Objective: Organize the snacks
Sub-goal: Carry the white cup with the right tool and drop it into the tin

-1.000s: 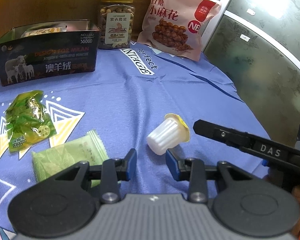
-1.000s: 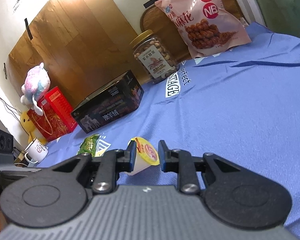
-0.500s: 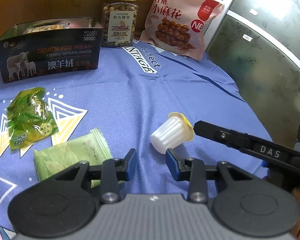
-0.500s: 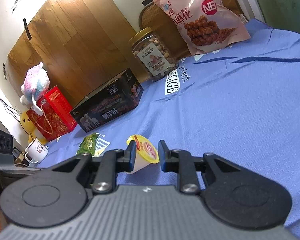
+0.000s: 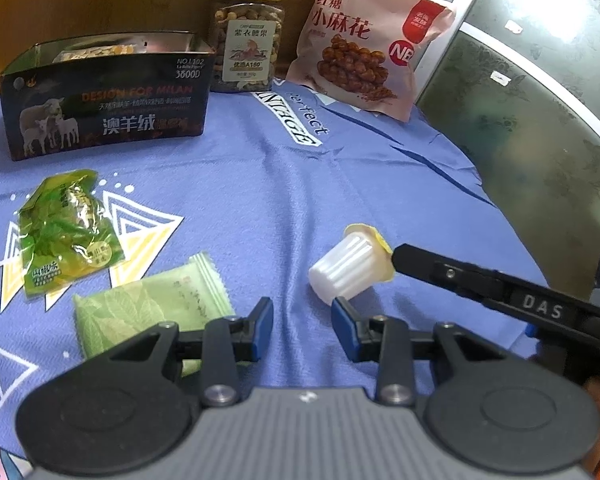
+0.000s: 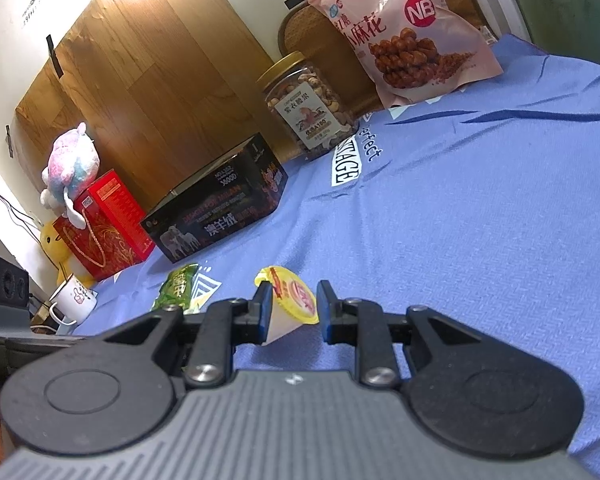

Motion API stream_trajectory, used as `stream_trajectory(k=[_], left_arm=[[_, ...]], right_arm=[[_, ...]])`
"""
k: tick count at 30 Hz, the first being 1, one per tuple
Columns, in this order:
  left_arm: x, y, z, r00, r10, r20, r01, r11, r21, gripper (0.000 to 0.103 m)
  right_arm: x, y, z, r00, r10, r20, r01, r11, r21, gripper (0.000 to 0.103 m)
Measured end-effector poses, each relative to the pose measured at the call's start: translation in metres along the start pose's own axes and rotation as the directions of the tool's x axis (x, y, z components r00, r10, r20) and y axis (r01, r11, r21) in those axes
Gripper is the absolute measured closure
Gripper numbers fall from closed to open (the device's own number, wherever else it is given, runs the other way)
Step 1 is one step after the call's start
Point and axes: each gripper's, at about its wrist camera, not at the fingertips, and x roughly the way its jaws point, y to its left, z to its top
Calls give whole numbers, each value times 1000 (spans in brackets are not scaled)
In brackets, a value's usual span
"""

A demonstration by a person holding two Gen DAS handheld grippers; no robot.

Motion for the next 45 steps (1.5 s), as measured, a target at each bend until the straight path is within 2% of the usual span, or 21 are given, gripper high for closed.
stream_trajectory(k=[16,24,27,32,37,39,41,43,45], left_arm=[[-1,-1,0,1000,-14,-4,14,1000,-9,71],[-12,0,-4,999,-31,15,31,999,-27,71],[-13,5,0,998,-54,18,54,997,-47,71],[-12,1,7,996,-85,17,86,996,-29,69],[-8,16,14,985,-170,-1,169,977,-127,66],[-8,23,17,982,-191,2,189,968,-163,66],[-9,23,21,982,-191,6,189,969,-160,66],[-6,17,24,981,-192,-4,190,973,-134,66],[-1,9,27,990,-139,-8,138,986,-95,67]], right_arm=[[-3,2,2,1000,-9,2,9,1000,-2,75],[-12,-7,14,999,-11,43,10,1000,25,75],[-8,-8,18,999,5,42,-6,999,33,75],[4,-4,20,999,29,13,-29,999,24,74],[3,-9,19,998,67,1,-67,998,11,74],[-2,-9,17,993,120,-2,-120,992,-32,67],[-10,-4,13,989,147,-18,-148,982,-119,48],[-12,4,9,991,123,-46,-131,965,-227,47],[-6,14,7,995,81,-66,-98,941,-325,47]])
